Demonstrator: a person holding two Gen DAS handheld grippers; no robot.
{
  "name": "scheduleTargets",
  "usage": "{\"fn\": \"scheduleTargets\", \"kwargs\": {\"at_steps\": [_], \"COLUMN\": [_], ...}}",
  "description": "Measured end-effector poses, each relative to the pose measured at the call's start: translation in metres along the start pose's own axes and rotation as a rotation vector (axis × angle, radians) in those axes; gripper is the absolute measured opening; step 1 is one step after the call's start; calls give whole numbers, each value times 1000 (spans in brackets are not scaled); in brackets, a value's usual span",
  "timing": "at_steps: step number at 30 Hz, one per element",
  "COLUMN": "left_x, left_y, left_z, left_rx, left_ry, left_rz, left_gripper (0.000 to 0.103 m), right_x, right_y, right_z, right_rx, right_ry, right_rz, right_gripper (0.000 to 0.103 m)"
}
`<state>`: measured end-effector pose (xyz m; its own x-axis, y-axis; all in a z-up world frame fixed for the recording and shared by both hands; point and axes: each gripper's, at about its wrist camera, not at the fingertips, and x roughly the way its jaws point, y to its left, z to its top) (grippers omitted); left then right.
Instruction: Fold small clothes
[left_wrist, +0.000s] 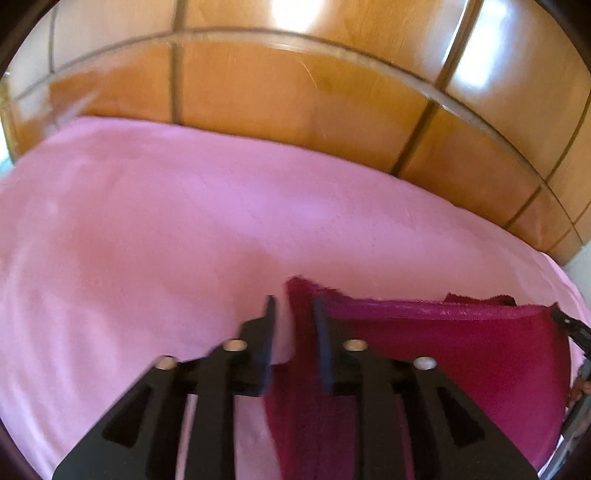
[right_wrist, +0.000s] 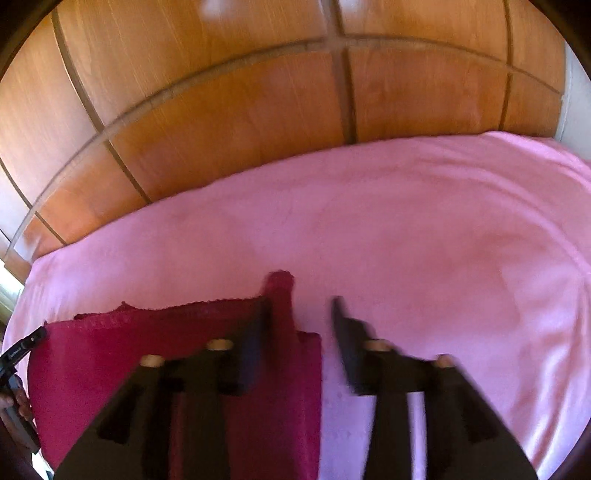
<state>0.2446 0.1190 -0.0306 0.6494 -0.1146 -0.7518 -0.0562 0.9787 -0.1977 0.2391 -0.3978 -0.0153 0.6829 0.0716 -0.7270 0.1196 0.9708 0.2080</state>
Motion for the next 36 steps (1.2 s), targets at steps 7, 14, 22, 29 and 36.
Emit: {"fn": "scheduleTargets", "kwargs": {"at_steps": [7,14,22,29,36], "left_x": [-67,-83,-116,-125,-115], "left_y": [-15,-32,-21,15,5], "left_z": [-45,-116,-149,-172,-177], "left_rx": [73,152,107,-40,37], "left_ry": [-115,-48,-79,-34,-3], "left_rz": [-75,-95,-32,-89,-113], "left_gripper": [25,25,43,64,14], "right_x": [-77,-110,-119,-133,-124], "right_y": [17,43,-8,-27,-24], "right_z": [-37,-114,-141,-160,-165], "right_rx": [-98,-200,-46,-9,-34], "right_ry": [-72,1,8,17,38], "right_rz": [128,226,220,187,168], "right_gripper": [41,41,47,51,11]}}
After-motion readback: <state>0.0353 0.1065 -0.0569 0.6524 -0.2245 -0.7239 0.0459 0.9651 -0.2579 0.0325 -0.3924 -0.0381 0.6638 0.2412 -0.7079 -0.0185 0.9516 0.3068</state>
